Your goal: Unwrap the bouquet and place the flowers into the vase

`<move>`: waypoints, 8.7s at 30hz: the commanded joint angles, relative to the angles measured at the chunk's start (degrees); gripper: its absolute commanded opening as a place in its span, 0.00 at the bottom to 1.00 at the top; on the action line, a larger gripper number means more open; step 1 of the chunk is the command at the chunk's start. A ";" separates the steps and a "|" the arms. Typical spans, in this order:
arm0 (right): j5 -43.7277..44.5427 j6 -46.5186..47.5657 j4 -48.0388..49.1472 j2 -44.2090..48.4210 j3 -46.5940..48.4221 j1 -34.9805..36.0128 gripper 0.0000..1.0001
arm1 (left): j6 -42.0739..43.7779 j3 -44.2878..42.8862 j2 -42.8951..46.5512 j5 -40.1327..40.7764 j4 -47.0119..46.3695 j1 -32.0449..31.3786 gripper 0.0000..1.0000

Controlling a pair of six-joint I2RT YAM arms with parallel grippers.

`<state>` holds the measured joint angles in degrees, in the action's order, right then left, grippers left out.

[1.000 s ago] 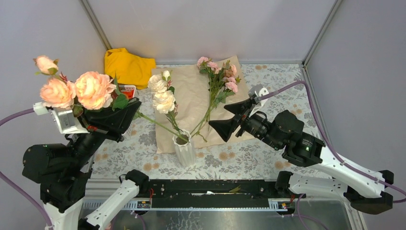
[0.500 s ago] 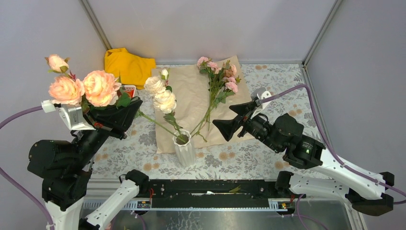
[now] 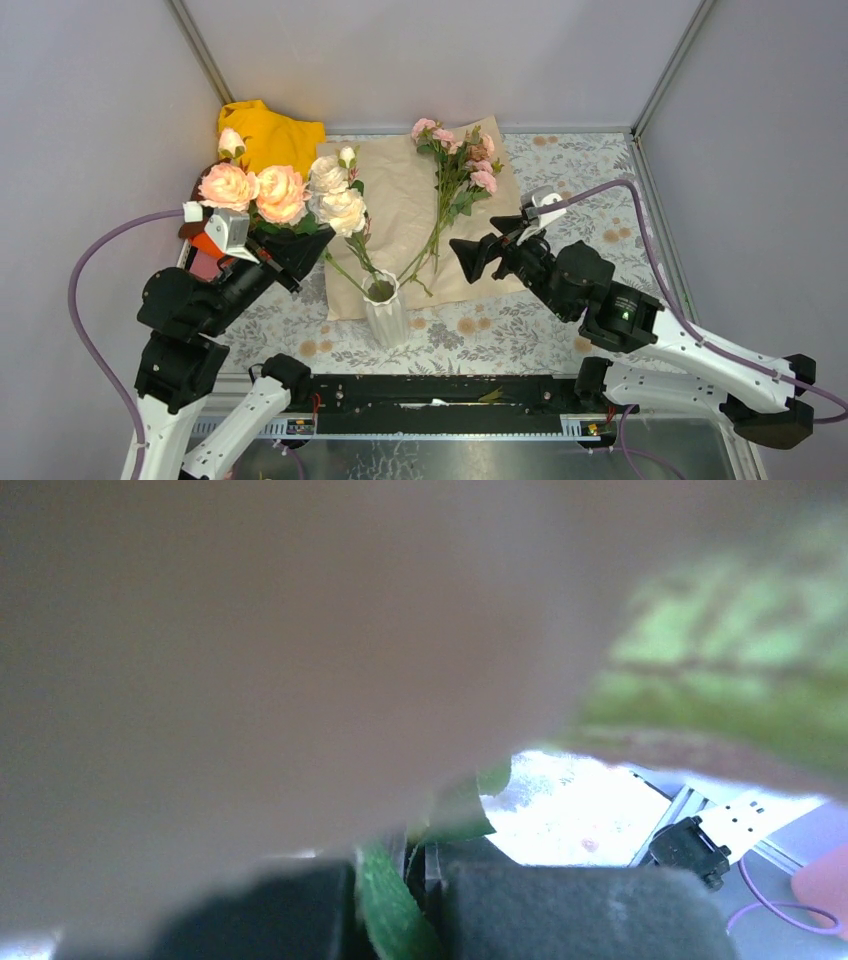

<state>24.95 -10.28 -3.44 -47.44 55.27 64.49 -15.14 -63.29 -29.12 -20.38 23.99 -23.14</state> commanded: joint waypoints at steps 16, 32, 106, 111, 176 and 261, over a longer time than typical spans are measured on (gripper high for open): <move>11.53 -4.96 -11.59 -19.14 11.88 -3.49 1.00 | -3.51 11.42 3.43 -1.88 -7.65 0.31 0.00; -8.53 -13.18 -10.69 -26.49 8.43 -19.05 1.00 | -3.10 15.03 4.37 -3.35 -8.52 0.31 0.36; -27.83 -10.41 1.05 -22.36 2.57 -25.69 0.00 | -8.19 -3.29 7.36 28.89 9.50 0.37 0.64; -33.12 -11.04 5.49 -14.82 0.36 -25.72 0.00 | -9.01 -3.48 7.80 28.36 9.42 0.39 0.64; -53.24 4.78 5.12 -11.88 5.99 9.06 0.00 | -14.04 1.08 8.73 -10.10 -13.79 0.48 0.83; 3.81 5.01 -6.10 10.19 6.30 14.44 1.00 | -8.33 -18.85 1.36 2.31 -1.95 7.09 0.05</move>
<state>17.10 -5.78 -8.75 -38.65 59.46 78.70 -27.20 -80.93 -24.47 -24.67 14.68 -19.59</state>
